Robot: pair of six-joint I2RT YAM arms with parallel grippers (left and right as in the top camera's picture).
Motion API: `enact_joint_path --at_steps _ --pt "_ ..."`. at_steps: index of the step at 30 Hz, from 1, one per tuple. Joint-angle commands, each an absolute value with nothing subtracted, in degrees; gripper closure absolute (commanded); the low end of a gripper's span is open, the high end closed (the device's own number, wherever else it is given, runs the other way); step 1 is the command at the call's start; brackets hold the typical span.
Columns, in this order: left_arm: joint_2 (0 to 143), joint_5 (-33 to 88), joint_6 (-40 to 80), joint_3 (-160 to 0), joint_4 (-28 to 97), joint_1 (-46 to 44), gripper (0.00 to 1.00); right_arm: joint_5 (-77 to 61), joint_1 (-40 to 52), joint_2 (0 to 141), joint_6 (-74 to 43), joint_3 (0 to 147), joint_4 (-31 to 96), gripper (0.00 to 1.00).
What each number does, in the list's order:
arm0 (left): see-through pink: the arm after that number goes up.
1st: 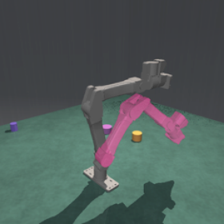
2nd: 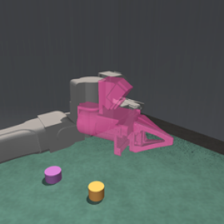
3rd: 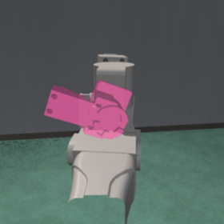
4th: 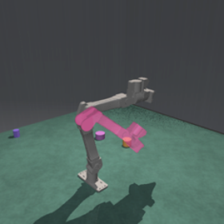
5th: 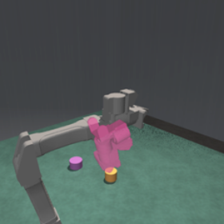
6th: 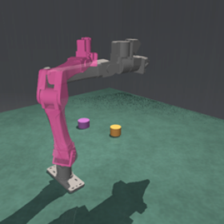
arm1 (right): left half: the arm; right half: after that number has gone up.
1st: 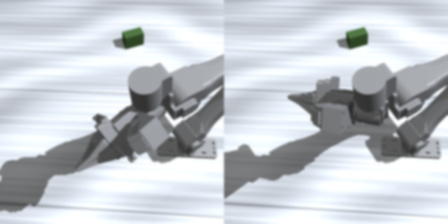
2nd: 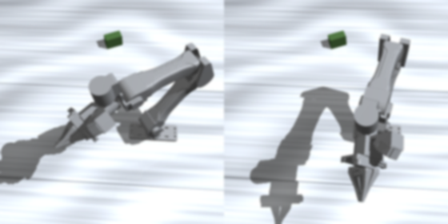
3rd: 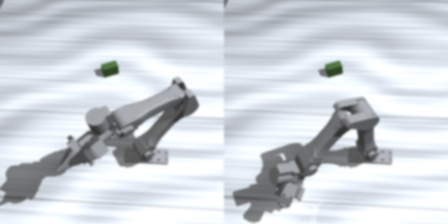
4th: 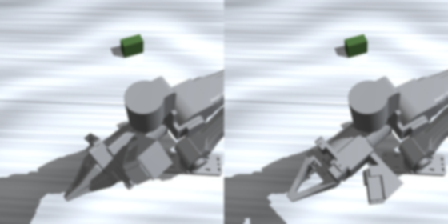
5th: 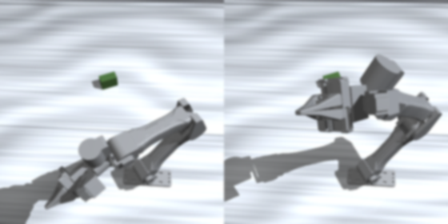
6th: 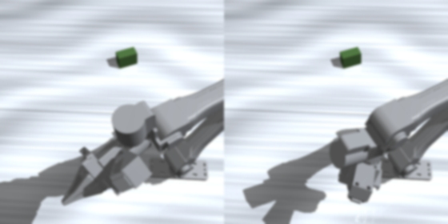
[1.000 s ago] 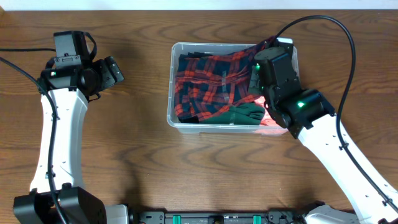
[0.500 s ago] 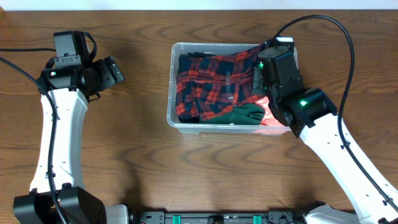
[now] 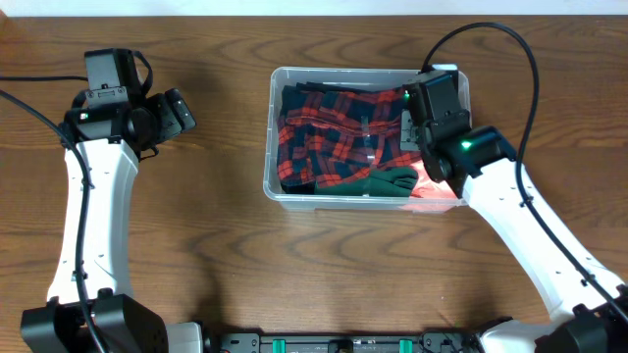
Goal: Pack container
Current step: 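Press the plaid shirt down into the bin with the right gripper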
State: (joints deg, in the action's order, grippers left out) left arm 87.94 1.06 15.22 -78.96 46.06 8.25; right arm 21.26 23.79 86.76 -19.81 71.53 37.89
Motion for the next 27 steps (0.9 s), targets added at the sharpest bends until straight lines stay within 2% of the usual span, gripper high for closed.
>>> enact_joint_path --at_steps 1,14,19,22,24,25,26,27 --pt "87.5 0.2 15.3 -79.2 46.2 8.4 0.02 23.1 23.2 88.0 -18.1 71.4 38.1 0.94" --pt "87.5 0.2 15.3 -79.2 46.2 8.4 0.02 22.3 19.2 89.6 -14.5 71.4 38.7 0.94" --pt "87.5 0.2 15.3 -79.2 46.2 8.4 0.02 18.4 18.9 89.7 -14.0 71.3 38.8 0.87" --pt "87.5 0.2 15.3 -79.2 46.2 8.4 0.02 17.2 18.9 89.7 -13.0 71.3 38.8 0.51" --pt "87.5 0.2 15.3 -79.2 46.2 8.4 0.02 17.1 18.9 89.7 -13.0 71.3 39.0 0.19" --pt "87.5 0.2 15.3 -79.2 46.2 8.4 0.02 17.1 18.9 89.7 -13.0 71.3 39.1 0.07" --pt "87.5 0.2 15.3 -79.2 46.2 8.4 0.02 17.1 18.9 89.7 -13.0 71.3 39.2 0.01" --pt "87.5 0.2 15.3 -79.2 46.2 8.4 0.02 17.2 18.9 89.7 -12.9 71.3 39.2 0.01"
